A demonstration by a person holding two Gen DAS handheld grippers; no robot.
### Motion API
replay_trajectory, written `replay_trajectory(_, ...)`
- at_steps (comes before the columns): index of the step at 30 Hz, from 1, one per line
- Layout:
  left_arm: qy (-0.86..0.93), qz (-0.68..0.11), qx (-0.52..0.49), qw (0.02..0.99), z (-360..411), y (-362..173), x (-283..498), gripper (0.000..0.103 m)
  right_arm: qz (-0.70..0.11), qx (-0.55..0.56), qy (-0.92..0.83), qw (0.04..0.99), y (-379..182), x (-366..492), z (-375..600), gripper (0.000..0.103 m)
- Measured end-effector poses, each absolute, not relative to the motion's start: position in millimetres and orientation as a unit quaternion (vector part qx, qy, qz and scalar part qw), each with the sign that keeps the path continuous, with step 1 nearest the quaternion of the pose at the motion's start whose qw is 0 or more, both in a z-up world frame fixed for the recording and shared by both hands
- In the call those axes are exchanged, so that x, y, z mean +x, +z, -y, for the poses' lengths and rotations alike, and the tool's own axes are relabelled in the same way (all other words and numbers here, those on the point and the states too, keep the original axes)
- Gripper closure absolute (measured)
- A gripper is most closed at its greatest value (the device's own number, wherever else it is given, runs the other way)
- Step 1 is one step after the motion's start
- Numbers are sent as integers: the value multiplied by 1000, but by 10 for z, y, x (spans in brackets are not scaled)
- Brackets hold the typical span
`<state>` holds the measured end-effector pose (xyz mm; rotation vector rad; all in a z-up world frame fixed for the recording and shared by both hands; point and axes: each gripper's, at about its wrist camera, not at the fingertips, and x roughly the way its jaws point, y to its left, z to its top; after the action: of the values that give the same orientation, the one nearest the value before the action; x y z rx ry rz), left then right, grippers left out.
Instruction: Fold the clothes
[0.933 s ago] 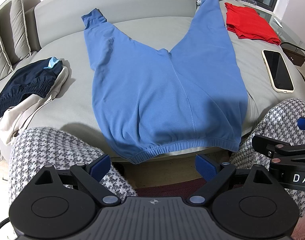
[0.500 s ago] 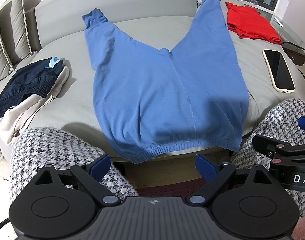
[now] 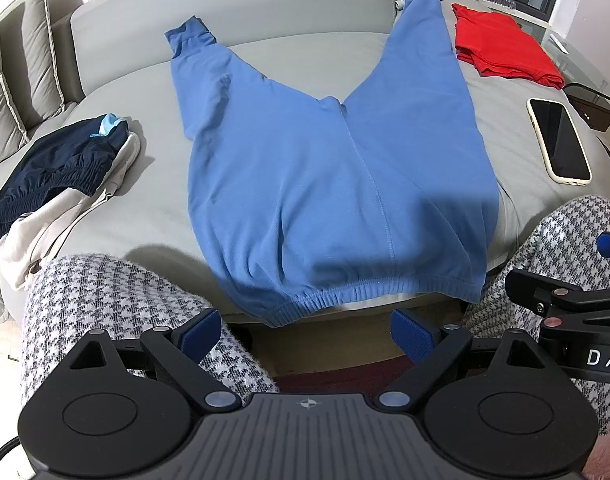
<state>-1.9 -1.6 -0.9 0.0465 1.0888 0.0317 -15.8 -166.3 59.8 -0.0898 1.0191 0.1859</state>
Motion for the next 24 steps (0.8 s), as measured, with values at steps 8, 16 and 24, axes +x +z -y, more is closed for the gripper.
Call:
replay_trajectory(8,14,-518,21,855,-1,-13,-21,12,-487,-42,89,868,596,-165,1662,0)
replay_trajectory(16,14,-519,23,854,2,-19,-9,12,-489,-41,89,867,584,-157,1664,0)
replay_trajectory(24,13,-519,23,855,2,-25,-5,12,-490,-38,87,866,574,-158,1675,0)
